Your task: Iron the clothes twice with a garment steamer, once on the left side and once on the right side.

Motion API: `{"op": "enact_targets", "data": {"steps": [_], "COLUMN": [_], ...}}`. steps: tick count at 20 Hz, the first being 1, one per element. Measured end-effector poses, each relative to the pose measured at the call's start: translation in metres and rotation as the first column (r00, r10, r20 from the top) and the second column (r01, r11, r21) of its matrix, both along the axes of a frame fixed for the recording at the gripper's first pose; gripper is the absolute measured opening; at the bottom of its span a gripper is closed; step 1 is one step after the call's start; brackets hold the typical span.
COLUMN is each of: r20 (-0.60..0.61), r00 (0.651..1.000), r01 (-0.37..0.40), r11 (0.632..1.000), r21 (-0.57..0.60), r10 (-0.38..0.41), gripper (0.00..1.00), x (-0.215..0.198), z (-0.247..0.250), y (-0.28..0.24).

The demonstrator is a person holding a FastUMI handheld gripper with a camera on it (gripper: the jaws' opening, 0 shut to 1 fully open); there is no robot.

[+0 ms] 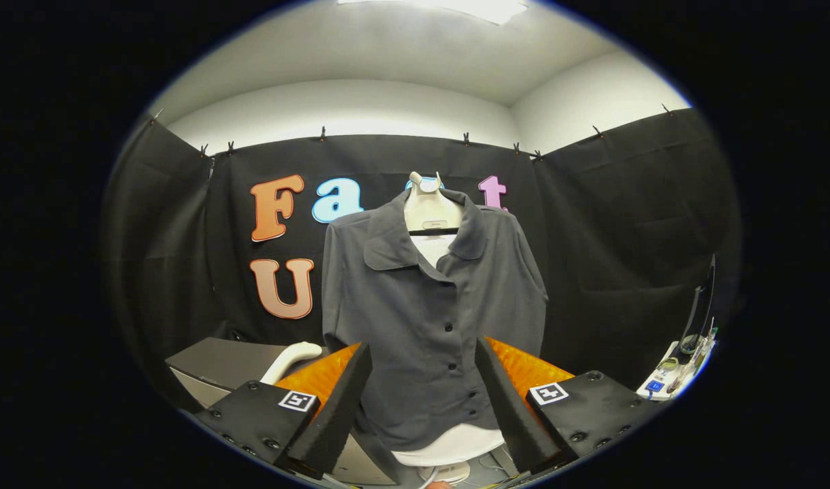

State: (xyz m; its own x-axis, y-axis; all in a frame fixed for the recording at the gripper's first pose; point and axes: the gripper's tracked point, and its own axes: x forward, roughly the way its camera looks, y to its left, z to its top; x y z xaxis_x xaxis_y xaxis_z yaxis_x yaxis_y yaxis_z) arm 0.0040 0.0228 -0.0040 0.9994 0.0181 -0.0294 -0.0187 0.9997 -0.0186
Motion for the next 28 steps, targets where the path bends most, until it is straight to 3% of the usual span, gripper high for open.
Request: {"op": "enact_targets", "data": {"steps": [10,16,28], "r20": [-0.006,-0.029,-0.172], "r00": [0.999,0.99,0.927], "r01": [-0.051,-0.141,-0.334], "r11": [0.999,0.99,0.942], "r21": [-0.01,-0.023,0.017], "r10": [0.051,0.14,0.332], "gripper": [0.98,0.98,0.98], "x": [0.013,0.027,0.052], "z": [0.009,0.01,-0.035], "y": [0.031,0.086,0.213]}}
